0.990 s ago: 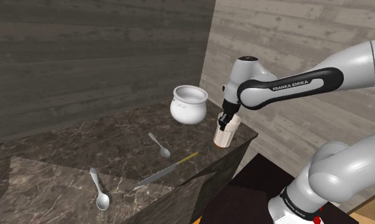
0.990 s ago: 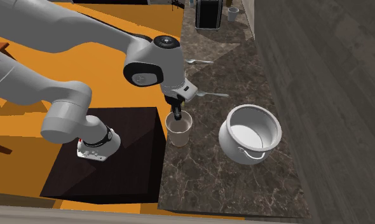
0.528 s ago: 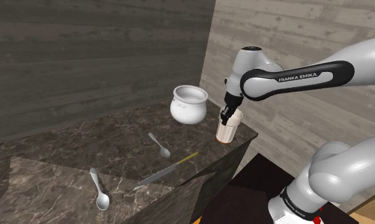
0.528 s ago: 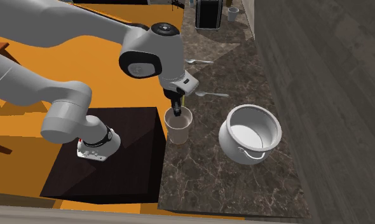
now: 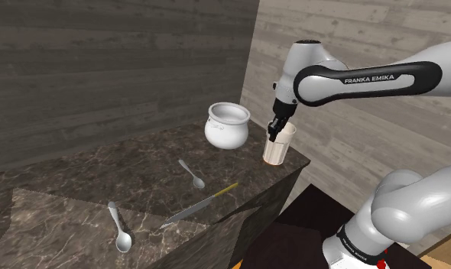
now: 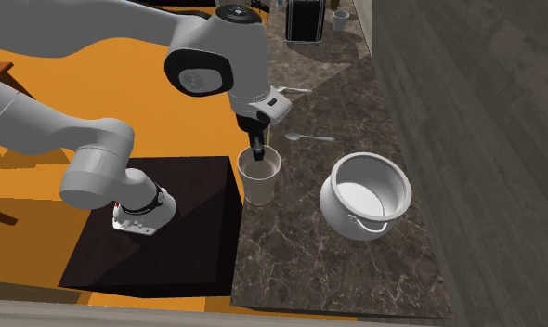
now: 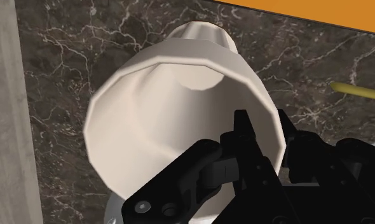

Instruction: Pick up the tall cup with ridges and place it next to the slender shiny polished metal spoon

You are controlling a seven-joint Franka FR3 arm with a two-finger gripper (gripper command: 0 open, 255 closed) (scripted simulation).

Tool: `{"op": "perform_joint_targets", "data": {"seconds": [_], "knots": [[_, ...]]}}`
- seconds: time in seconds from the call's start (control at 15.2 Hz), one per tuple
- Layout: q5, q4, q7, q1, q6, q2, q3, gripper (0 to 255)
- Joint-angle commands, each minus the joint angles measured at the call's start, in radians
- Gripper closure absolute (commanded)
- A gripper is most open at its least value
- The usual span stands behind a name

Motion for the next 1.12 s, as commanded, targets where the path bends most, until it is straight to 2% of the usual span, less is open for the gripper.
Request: {"op": "perform_joint_targets", "data": {"seconds": [0.0,1.06], "knots": [[0.0,0.021,-0.004,-0.001,-0.031,-0.01,-0.002,255],[0.0,0.227,-0.014,-0.002,-0.249,-0.023,-0.006,255]]}}
